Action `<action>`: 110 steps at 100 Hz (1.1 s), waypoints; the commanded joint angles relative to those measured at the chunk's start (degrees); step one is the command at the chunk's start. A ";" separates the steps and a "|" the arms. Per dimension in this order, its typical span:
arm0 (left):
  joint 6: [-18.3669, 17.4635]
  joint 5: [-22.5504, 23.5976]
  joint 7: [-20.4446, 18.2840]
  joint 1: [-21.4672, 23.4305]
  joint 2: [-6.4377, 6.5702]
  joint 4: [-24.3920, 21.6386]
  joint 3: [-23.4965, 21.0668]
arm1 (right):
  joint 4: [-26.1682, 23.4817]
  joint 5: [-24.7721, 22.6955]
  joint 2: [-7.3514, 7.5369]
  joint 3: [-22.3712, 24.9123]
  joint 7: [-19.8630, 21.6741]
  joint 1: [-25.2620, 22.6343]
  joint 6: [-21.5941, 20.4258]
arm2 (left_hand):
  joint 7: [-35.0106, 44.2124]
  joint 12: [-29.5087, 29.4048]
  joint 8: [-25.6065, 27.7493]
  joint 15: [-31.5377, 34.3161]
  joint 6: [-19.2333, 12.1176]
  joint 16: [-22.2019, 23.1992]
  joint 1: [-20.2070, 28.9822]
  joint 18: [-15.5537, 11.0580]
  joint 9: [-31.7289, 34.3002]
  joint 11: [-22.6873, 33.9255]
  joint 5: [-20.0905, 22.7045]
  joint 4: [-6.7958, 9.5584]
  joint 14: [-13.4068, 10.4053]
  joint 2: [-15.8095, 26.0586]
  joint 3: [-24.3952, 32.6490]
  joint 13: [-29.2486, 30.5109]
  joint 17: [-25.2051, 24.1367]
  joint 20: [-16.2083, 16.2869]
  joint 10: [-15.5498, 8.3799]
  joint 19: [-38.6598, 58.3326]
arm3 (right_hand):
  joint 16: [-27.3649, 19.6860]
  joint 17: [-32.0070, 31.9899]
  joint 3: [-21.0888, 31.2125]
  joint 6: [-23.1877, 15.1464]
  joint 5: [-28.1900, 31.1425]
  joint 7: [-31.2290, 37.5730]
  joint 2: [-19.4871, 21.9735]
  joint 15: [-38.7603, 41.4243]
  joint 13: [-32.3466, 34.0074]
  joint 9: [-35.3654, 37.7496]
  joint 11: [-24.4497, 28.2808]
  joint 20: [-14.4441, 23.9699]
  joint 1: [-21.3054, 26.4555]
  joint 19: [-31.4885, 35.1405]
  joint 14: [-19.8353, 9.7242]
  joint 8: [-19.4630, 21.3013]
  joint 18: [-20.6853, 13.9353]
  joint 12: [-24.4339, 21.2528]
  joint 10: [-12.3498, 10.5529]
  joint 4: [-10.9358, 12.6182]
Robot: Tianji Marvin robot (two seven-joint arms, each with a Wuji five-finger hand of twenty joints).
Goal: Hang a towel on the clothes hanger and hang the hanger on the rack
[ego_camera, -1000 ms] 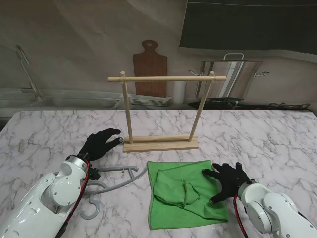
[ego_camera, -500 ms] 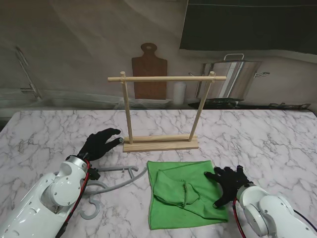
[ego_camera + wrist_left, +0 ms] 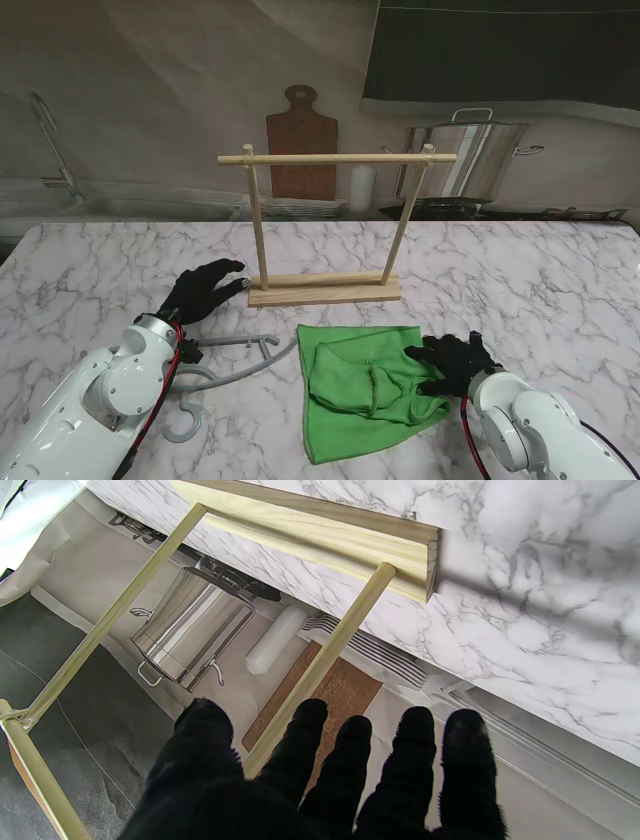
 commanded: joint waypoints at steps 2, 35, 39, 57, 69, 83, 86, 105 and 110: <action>-0.11 0.00 -0.76 -0.09 -0.01 0.25 0.25 | 2.77 0.43 -0.23 -1.04 -0.41 -0.74 0.47 | -1.07 -0.33 -0.34 -0.55 -0.42 -0.15 -0.32 0.22 -1.95 -0.64 -1.83 -0.45 -1.06 3.12 -0.39 -1.04 -0.21 0.16 0.00 -44.50 | 0.52 -0.45 1.79 -7.18 9.84 16.00 2.68 -0.60 1.83 1.90 -0.42 -0.71 7.13 -0.06 -1.27 3.85 -0.45 -0.12 -1.38 4.41; -0.22 -0.11 -0.56 -0.14 -0.06 0.33 0.33 | 5.84 5.34 -1.30 -1.43 -14.18 -0.97 0.15 | -1.07 -0.33 -0.32 -0.53 -0.49 -0.13 -0.27 0.12 -1.97 -0.62 -1.85 -0.48 -1.08 3.36 -0.43 -1.07 0.03 0.66 -0.11 -44.89 | 2.37 3.34 0.37 -8.00 34.99 51.65 -0.75 1.47 8.89 12.45 12.63 0.03 14.20 -0.09 -2.30 3.53 -1.02 9.05 -3.08 2.66; -0.24 -0.12 -0.51 -0.13 -0.06 0.32 0.32 | 6.19 5.91 -1.46 -1.42 -15.73 -0.98 -0.15 | -1.05 -0.32 -0.32 -0.53 -0.44 -0.13 -0.28 0.15 -1.95 -0.61 -1.81 -0.49 -1.09 3.39 -0.44 -1.08 0.04 0.71 -0.08 -44.94 | 3.04 3.77 0.44 -4.77 36.16 51.34 -0.38 2.52 10.09 11.85 20.16 0.36 15.17 0.17 -1.87 7.56 -0.82 12.60 -2.63 2.76; -0.27 -0.08 -0.35 -0.05 -0.09 0.26 0.24 | 7.31 8.20 -2.24 -1.30 -22.28 -1.02 -1.02 | -1.04 -0.34 -0.30 -0.57 -0.41 -0.15 -0.34 0.11 -2.10 -0.66 -1.78 -0.48 -1.07 3.45 -0.43 -1.19 0.07 0.90 -0.12 -45.15 | 10.64 3.31 0.73 10.89 37.60 54.08 3.16 11.41 17.71 17.16 38.41 0.46 18.67 2.77 0.68 20.19 0.73 21.91 1.62 3.39; -0.34 0.00 -0.32 -0.02 -0.08 0.25 0.23 | 6.17 9.11 -2.67 0.05 -24.38 -1.91 -1.49 | -1.00 -0.33 -0.28 -0.52 -0.52 -0.13 -0.39 0.01 -2.06 -0.64 -1.70 -0.49 -1.00 3.42 -0.45 -1.09 0.15 1.01 -0.17 -45.24 | 13.80 3.01 0.83 13.95 38.37 55.43 3.64 15.42 20.71 21.34 42.13 0.21 19.22 4.29 0.70 22.57 1.40 25.13 2.35 3.66; -0.40 0.06 -0.35 0.03 -0.07 0.20 0.19 | 2.98 9.71 -3.26 3.05 -26.79 -3.70 -2.38 | -0.99 -0.33 -0.27 -0.51 -0.47 -0.12 -0.39 0.03 -2.02 -0.61 -1.68 -0.49 -1.03 3.40 -0.44 -1.12 0.20 1.12 -0.12 -45.39 | 15.10 3.27 0.93 15.15 38.80 55.71 3.78 17.29 22.25 22.80 43.30 0.20 19.55 5.50 0.74 23.60 1.83 26.58 2.75 3.78; -0.42 0.05 -0.34 0.04 -0.07 0.20 0.17 | 2.08 9.72 -3.38 3.90 -27.35 -4.14 -2.74 | -0.98 -0.33 -0.26 -0.51 -0.47 -0.12 -0.38 -0.03 -2.05 -0.63 -1.64 -0.49 -1.07 3.39 -0.44 -1.11 0.20 1.15 -0.09 -45.42 | 15.27 3.32 0.93 15.30 38.78 55.72 3.77 17.55 22.50 23.00 43.50 0.22 19.63 5.71 0.76 23.75 1.86 26.81 2.76 3.79; -0.42 0.16 -0.36 0.06 -0.05 0.17 0.13 | -3.16 7.76 -3.98 9.15 -31.74 -5.92 -5.65 | -0.91 -0.33 -0.23 -0.49 -0.43 -0.12 -0.26 0.07 -1.98 -0.60 -1.47 -0.47 -1.11 3.40 -0.40 -1.07 0.26 1.28 -0.13 -45.55 | 15.81 3.73 0.89 15.48 38.91 55.70 3.77 18.35 23.45 23.80 43.98 0.36 19.78 6.65 0.66 24.30 2.06 27.55 2.73 3.81; -0.44 0.21 -0.34 0.06 -0.05 0.17 0.11 | -4.27 6.91 -4.11 10.42 -33.28 -6.10 -6.46 | -0.92 -0.33 -0.23 -0.51 -0.45 -0.13 -0.27 0.02 -1.99 -0.61 -1.49 -0.47 -1.06 3.41 -0.40 -1.12 0.26 1.32 -0.07 -45.59 | 15.90 3.82 0.88 15.48 39.02 55.68 3.73 18.45 23.62 23.89 44.01 0.40 19.79 6.89 0.69 24.42 2.12 27.71 2.75 3.82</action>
